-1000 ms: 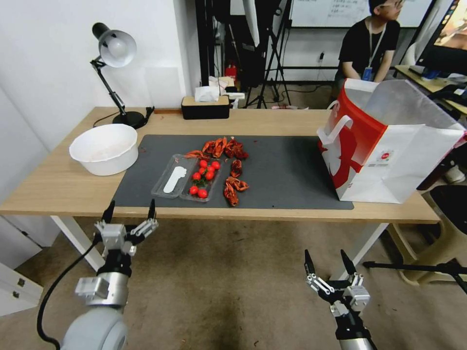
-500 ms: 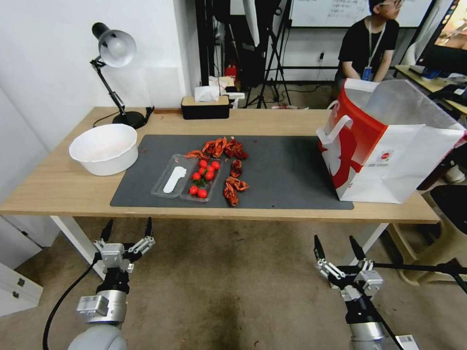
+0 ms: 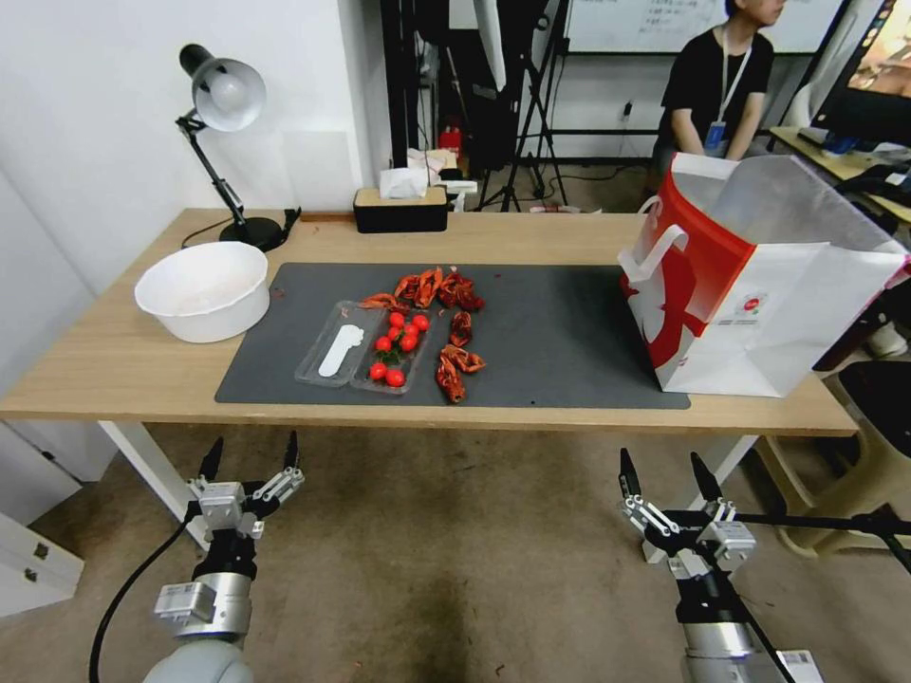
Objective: Pick up the trash from the table and place it into the takeout bag.
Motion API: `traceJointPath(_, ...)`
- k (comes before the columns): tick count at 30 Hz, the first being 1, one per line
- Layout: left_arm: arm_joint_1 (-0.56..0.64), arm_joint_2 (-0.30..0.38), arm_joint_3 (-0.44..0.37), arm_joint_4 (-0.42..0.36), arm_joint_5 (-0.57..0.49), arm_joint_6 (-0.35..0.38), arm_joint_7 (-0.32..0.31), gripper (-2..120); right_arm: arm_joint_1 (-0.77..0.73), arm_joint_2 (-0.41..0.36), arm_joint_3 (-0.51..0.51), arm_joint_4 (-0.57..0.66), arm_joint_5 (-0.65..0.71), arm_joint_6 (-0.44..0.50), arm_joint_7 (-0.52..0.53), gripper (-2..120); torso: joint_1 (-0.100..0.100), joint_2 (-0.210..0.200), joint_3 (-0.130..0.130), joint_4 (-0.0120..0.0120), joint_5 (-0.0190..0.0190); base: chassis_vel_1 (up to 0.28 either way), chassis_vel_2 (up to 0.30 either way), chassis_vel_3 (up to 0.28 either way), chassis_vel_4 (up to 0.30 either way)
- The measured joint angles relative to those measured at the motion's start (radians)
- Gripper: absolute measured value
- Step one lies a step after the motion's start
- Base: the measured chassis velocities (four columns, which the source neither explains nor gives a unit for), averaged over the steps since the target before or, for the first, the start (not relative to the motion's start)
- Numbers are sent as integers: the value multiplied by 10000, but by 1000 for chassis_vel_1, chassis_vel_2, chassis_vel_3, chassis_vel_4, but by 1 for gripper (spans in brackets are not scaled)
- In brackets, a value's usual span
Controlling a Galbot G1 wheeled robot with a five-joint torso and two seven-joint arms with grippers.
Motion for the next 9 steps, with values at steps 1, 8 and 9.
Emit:
traceJointPath(1,0,0,0,0,0,0,0,100,0,0,0,0,0,0,0,100,0,0,0,0,0,0,0,0,0)
traceJointPath(8,-6,7,2,0,-6,16,-6,100,-1,3,-6,0,-5,6,0,100,0,0,0,0,0,0,0,0,0)
traceJointPath(9,-6,7,2,0,-6,16,-6,100,-1,3,-6,0,-5,6,0,100,0,0,0,0,0,0,0,0,0)
